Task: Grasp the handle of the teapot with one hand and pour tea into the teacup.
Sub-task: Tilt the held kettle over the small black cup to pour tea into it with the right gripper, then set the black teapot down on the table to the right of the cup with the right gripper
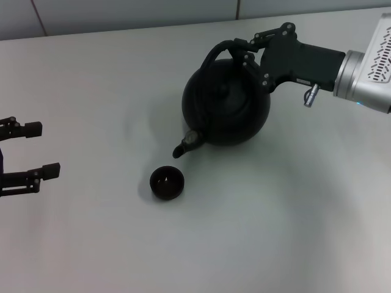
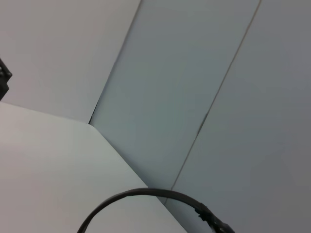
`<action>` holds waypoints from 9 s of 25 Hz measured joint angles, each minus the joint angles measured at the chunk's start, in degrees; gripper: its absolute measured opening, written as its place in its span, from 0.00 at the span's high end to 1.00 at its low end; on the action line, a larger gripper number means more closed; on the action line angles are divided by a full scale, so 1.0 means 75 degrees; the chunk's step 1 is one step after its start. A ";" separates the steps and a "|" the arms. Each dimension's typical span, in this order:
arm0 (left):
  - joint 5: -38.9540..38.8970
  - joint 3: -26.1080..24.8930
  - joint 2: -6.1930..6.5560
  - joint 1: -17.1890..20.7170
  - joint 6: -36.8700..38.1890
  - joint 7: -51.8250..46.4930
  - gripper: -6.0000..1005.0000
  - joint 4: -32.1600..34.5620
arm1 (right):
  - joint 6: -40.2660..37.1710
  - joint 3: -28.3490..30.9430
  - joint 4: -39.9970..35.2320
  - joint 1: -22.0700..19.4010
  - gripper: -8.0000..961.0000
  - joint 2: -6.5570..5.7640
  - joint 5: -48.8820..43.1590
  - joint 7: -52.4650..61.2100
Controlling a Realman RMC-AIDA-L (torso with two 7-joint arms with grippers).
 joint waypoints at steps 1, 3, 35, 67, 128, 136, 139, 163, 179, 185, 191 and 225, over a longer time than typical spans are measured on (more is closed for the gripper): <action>0.0000 0.0000 0.0000 0.0001 0.0004 -0.0006 0.19 0.0000 | 0.0013 -0.0033 -0.0029 0.0005 0.93 0.0001 -0.0003 0.0000; 0.0001 0.0000 0.0000 0.0002 0.0004 -0.0009 0.19 0.0000 | 0.0047 -0.0121 -0.0104 0.0023 0.93 0.0003 -0.0003 -0.0001; 0.0375 0.0001 -0.0051 -0.0040 -0.0037 -0.0009 0.19 0.0012 | 0.0093 -0.0789 -0.0907 0.0036 0.93 0.0020 -0.0029 0.0064; 0.0394 -0.0071 -0.0149 -0.0032 -0.0147 0.0008 0.19 0.0012 | 0.0289 -0.1693 -0.1907 -0.0243 0.93 0.0028 -0.0038 0.0051; 0.0397 -0.0012 -0.0172 -0.0008 -0.0431 0.0049 0.19 -0.0060 | 0.0661 -0.2816 -0.3124 -0.0780 0.93 0.0039 0.0032 0.0067; 0.0397 -0.0012 -0.0172 -0.0001 -0.0430 0.0054 0.19 -0.0073 | 0.0673 -0.2851 -0.2831 -0.0933 0.93 0.0035 0.0871 0.0059; 0.0397 -0.0012 -0.0172 0.0012 -0.0431 0.0055 0.19 -0.0074 | 0.0673 -0.2851 -0.2726 -0.1047 0.93 0.0035 0.1046 0.0024; 0.0397 -0.0011 -0.0186 -0.0003 -0.0431 0.0071 0.19 -0.0094 | 0.0671 -0.2754 -0.0072 -0.1516 0.93 -0.0011 0.6351 0.0497; 0.0729 0.0000 -0.0290 -0.0081 -0.0419 0.0081 0.19 -0.0089 | 0.0837 -0.2853 0.1039 -0.1419 0.93 -0.0040 0.6388 0.1284; 0.0735 0.0000 -0.0290 -0.0082 -0.0411 0.0081 0.19 -0.0093 | 0.1196 -0.2853 0.0915 -0.1411 0.93 -0.0042 0.5970 0.1283; 0.0738 0.0000 -0.0290 -0.0102 -0.0373 0.0049 0.19 -0.0076 | 0.1712 -0.2838 0.0545 -0.1305 0.93 -0.0040 0.5273 0.1291; 0.0737 0.0000 -0.0412 -0.0190 -0.0416 -0.0013 0.19 -0.0036 | 0.2347 -0.2846 0.0554 -0.0944 0.84 -0.0037 0.4442 0.0978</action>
